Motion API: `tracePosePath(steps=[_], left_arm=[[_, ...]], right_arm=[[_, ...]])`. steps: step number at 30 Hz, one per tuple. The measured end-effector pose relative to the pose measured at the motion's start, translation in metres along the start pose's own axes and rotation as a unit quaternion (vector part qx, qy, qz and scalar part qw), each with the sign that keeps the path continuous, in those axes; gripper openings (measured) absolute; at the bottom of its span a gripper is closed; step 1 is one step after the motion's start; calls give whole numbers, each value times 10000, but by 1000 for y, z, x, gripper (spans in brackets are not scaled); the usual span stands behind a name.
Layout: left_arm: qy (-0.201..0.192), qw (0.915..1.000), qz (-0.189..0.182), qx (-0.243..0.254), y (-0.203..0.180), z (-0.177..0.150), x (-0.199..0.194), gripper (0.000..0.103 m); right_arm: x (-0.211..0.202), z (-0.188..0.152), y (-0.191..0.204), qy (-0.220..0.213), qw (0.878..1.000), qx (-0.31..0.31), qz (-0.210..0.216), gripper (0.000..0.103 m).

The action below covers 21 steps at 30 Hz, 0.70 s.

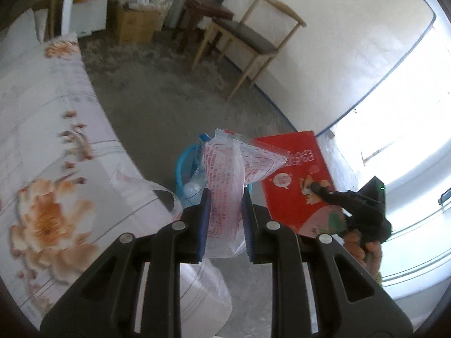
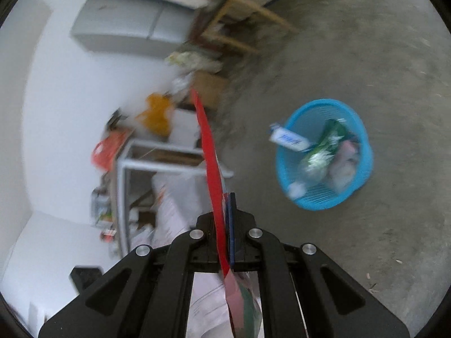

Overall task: Collect trash
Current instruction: 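Carry both bags over the blue wastebasket and open both grippers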

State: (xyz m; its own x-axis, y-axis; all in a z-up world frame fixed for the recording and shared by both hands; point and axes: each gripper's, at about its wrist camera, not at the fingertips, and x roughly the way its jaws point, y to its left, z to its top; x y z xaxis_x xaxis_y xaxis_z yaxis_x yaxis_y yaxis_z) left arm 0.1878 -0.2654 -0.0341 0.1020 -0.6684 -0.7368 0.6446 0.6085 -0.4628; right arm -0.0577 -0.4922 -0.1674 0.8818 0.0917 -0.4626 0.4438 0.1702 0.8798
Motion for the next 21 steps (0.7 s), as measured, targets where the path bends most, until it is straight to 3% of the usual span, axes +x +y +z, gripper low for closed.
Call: tracePosePath(steps=[6, 11, 16, 21], left_arm=[[216, 9997, -14, -71, 5, 2, 23, 20], [314, 9994, 55, -160, 11, 3, 33, 20], [360, 9991, 118, -214, 13, 9, 42, 20], [398, 9989, 115, -228, 14, 12, 47, 20]], right_arm=[[31, 27, -41, -563, 9941, 497, -784, 4], [64, 40, -68, -1155, 9784, 941, -1435, 4], [86, 33, -91, -1720, 9527, 1356, -2106, 4], [103, 23, -109, -1985, 9275, 1705, -2670, 4]])
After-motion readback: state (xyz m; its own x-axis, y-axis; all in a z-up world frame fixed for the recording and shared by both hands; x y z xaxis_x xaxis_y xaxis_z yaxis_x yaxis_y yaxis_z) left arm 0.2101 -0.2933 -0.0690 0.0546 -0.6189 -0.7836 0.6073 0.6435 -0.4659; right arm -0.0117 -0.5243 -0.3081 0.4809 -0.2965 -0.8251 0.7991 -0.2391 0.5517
